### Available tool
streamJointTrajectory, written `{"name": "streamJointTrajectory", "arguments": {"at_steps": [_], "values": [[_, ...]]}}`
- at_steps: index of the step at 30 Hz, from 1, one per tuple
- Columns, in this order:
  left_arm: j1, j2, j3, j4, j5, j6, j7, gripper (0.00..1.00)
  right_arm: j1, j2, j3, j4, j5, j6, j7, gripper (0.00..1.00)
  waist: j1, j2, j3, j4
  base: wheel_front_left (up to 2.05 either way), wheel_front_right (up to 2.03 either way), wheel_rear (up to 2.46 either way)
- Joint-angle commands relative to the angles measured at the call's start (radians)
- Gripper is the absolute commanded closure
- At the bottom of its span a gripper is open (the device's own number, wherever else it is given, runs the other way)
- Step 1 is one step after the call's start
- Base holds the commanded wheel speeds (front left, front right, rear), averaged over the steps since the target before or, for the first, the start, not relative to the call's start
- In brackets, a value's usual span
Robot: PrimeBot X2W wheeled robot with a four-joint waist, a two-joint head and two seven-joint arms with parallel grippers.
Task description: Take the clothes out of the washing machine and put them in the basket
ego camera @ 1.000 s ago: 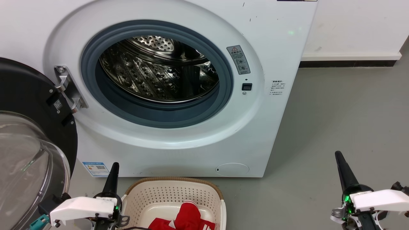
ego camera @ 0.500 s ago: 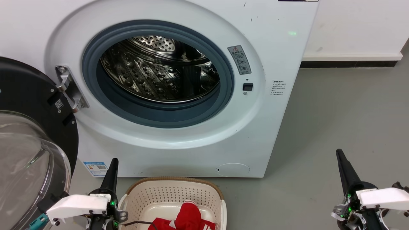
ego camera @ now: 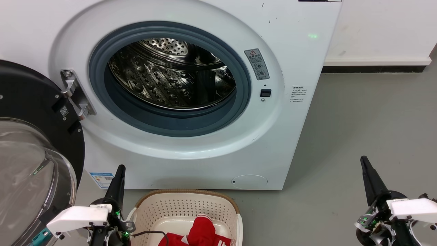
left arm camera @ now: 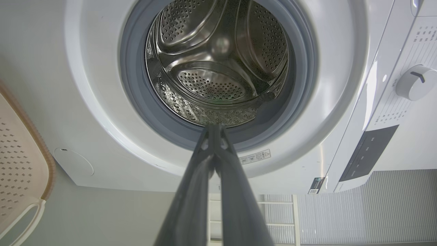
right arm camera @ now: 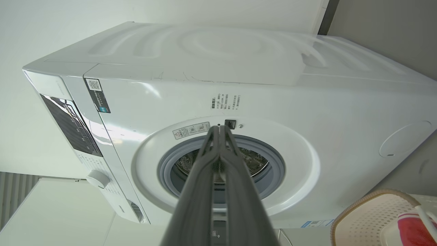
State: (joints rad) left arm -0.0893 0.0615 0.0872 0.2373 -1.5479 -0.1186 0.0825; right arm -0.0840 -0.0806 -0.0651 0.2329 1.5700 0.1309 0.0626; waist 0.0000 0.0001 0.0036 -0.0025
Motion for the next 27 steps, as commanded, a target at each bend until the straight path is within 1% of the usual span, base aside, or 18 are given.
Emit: {"name": "streamJointTrajectory", "arguments": {"at_steps": [1,9,27], "values": [[-0.017,0.003,0.005,0.003,-0.026,-0.007,0.006,1.0,-0.023,0.002,-0.005,0.004,0.024,0.0,0.009,1.0,0.0,-0.0001,0.0,0.0,0.0,0.0,0.0],[-0.022,0.002,0.012,0.01,-0.081,-0.015,0.021,1.0,-0.026,0.004,-0.013,0.012,0.077,0.0,0.024,1.0,0.0,-0.0001,0.0,0.002,0.0,0.0,0.0],[-0.022,-0.002,0.016,0.009,-0.075,-0.015,0.025,1.0,-0.028,0.009,-0.019,0.012,0.068,0.0,0.03,1.0,0.0,-0.0001,0.0,0.002,0.0,0.0,0.0]]}}
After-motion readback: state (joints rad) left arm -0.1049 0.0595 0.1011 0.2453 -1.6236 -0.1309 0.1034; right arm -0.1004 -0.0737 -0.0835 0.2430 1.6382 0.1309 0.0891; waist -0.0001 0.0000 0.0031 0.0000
